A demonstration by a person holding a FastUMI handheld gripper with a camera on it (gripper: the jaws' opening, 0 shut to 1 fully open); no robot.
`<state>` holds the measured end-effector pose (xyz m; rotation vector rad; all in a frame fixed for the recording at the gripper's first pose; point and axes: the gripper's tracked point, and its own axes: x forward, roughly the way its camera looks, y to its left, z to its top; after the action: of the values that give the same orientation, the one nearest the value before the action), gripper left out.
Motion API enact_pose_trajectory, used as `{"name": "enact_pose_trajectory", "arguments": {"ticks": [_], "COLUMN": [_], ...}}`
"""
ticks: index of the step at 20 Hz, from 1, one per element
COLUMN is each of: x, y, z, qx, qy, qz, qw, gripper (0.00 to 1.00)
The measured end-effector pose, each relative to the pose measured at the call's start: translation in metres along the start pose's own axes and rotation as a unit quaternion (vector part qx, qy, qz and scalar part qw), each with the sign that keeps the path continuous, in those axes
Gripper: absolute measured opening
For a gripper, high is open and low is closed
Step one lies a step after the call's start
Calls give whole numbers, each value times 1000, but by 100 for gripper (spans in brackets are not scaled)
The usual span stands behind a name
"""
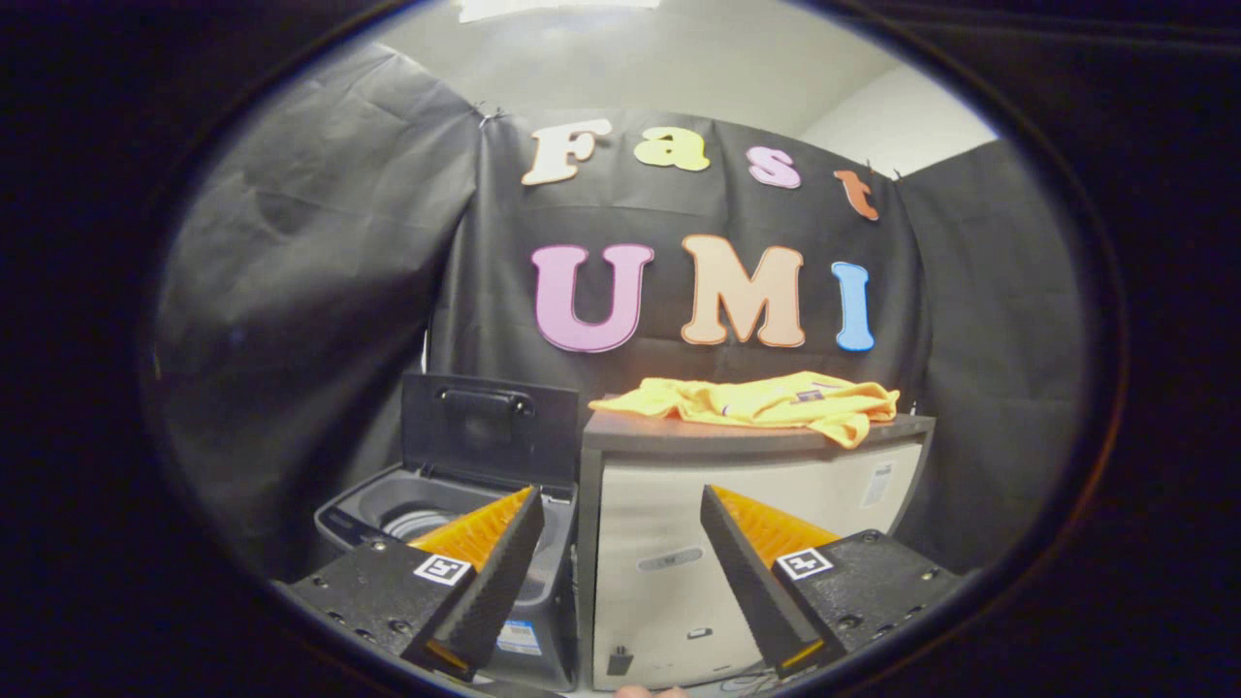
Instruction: Put the clothes into the washing machine and then close the washing machine lid.
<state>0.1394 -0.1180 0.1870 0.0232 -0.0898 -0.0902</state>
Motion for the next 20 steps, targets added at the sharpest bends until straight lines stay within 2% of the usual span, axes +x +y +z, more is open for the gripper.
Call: {"name": "enact_pose_trajectory", "arguments": {"ticks": [4,8,14,20], "x": [23,50,103,155], "y": [-25,-50,-86,-134], "z": [31,49,57,47], "qx": [19,-5,-39,-61], "qy": [-5,3,45,115], "qz": [-20,-40,-70,-109], "qw": [1000,999,996,985], "gripper": [99,98,98,99]}}
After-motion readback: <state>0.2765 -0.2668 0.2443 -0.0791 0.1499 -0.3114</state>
